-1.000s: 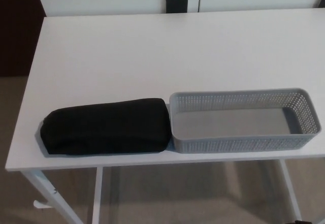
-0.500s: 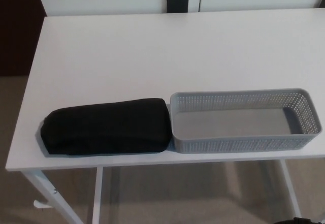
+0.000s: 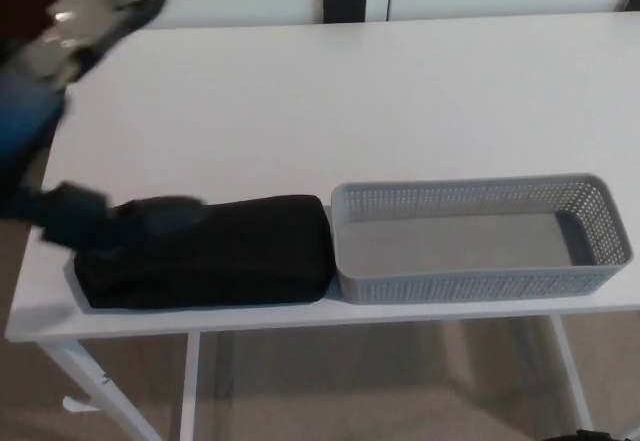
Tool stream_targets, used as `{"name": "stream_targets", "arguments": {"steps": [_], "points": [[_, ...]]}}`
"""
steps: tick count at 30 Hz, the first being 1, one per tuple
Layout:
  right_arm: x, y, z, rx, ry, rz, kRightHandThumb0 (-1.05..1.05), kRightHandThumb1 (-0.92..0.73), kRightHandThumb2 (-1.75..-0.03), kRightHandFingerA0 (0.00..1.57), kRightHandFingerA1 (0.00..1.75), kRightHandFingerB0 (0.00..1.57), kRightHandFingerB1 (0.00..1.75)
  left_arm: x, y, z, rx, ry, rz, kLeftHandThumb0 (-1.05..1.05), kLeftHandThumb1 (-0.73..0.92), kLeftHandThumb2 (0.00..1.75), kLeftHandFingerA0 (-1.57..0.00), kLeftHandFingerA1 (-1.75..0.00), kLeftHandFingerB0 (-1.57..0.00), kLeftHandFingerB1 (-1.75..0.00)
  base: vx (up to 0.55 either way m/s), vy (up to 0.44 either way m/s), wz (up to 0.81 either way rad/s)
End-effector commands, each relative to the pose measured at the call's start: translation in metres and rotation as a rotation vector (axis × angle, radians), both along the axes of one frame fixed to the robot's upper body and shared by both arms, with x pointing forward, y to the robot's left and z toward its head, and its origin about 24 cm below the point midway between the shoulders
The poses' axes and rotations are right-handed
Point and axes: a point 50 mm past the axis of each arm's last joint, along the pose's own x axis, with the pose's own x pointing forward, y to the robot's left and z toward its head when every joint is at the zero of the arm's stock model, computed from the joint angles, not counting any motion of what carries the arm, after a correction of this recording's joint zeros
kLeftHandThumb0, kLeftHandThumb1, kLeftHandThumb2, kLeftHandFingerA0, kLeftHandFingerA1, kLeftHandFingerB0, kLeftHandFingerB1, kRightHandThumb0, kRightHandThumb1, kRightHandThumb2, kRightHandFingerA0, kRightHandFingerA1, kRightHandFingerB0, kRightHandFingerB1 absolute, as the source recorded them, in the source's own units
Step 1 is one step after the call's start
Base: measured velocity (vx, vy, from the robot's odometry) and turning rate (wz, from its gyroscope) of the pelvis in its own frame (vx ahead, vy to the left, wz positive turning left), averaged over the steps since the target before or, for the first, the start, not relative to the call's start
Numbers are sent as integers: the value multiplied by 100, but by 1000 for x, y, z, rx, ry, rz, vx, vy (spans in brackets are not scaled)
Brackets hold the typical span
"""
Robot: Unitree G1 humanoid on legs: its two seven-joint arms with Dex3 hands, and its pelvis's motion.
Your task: The robot walk towards a table in front and pick up a black pencil case on the left hand side and put the pencil case into a small container on the right hand side
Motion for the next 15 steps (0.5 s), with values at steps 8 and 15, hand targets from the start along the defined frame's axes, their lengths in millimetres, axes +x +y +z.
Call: {"name": "stream_targets", "arguments": {"steps": [8,15], "points": [[9,-10,9,-49,11,32,-34,-67,-59,57,41,47,38,75,-46,-70,822,329,101,-64,40,80,0,0,0,-1,0,0,0],[6,-12,11,-54,6,34,-36,-67,-59,58,42,48,38,82,-45,-88,876,400,133,-80,37,58,0,0,0,0,0,0,0]]}}
